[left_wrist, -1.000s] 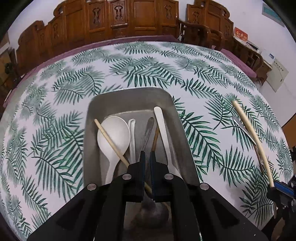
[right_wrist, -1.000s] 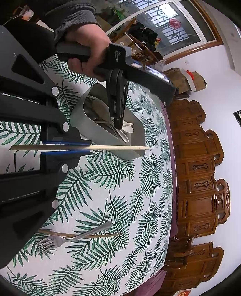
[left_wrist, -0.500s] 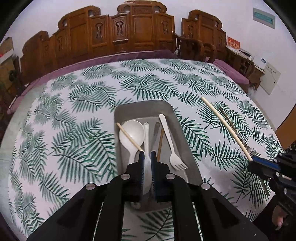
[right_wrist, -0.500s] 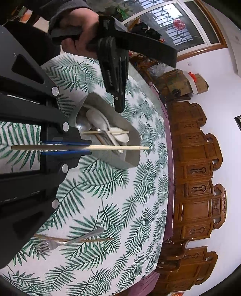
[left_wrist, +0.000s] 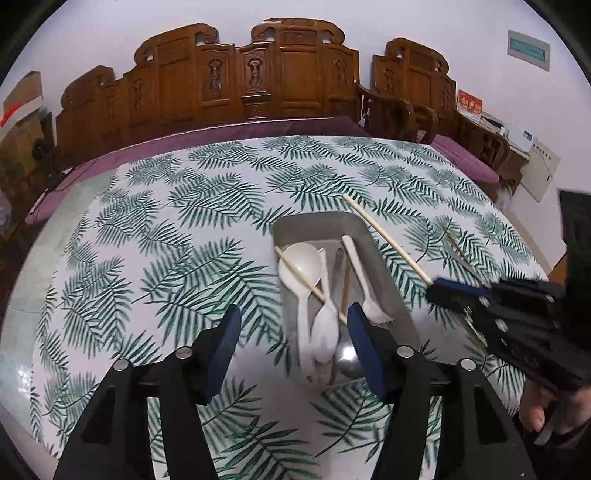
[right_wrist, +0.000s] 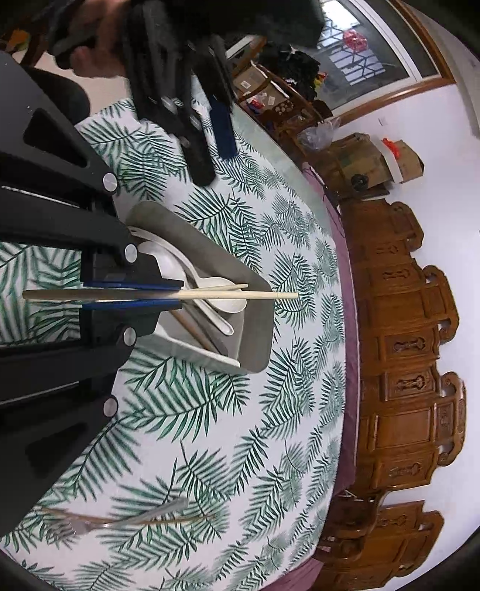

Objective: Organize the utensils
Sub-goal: 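Lower the chopstick into the grey tray and open the right gripper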

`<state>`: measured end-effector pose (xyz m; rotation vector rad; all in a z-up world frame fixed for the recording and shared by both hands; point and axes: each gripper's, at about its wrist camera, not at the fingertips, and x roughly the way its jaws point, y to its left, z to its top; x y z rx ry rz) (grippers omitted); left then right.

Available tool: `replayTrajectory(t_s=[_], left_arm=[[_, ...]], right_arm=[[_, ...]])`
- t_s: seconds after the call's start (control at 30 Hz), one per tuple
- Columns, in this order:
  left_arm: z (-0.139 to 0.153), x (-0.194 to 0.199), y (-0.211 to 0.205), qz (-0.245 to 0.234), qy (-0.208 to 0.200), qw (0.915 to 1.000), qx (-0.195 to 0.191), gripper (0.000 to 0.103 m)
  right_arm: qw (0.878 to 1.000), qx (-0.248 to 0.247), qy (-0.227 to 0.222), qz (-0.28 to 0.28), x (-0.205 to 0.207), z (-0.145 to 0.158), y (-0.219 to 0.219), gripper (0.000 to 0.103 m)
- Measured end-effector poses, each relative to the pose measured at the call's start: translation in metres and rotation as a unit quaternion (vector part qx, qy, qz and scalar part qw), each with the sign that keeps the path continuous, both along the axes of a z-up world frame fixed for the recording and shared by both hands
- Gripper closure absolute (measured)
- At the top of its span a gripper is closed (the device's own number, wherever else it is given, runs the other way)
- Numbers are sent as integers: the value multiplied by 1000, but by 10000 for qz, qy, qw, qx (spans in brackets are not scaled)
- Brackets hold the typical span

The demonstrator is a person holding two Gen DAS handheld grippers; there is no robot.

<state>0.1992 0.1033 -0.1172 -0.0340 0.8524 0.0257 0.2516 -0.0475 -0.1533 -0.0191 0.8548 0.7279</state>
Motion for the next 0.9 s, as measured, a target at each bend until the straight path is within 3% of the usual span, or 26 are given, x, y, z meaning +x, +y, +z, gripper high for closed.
replayTrajectory(t_s=[0.37,0.7,0.9], left_arm=[[-3,-23,25,193,24,9998,10,42],[0,-30,33,211,-38,9998,-55,42],[-2,-30,30,189,-12,9998,-89,42]], right_arm=[[9975,-220,526,-411,33,-36,34,97],[9921,-885,489,-736,43,-55,56,97],[9924,-730,732,-670,47,-61,58,96]])
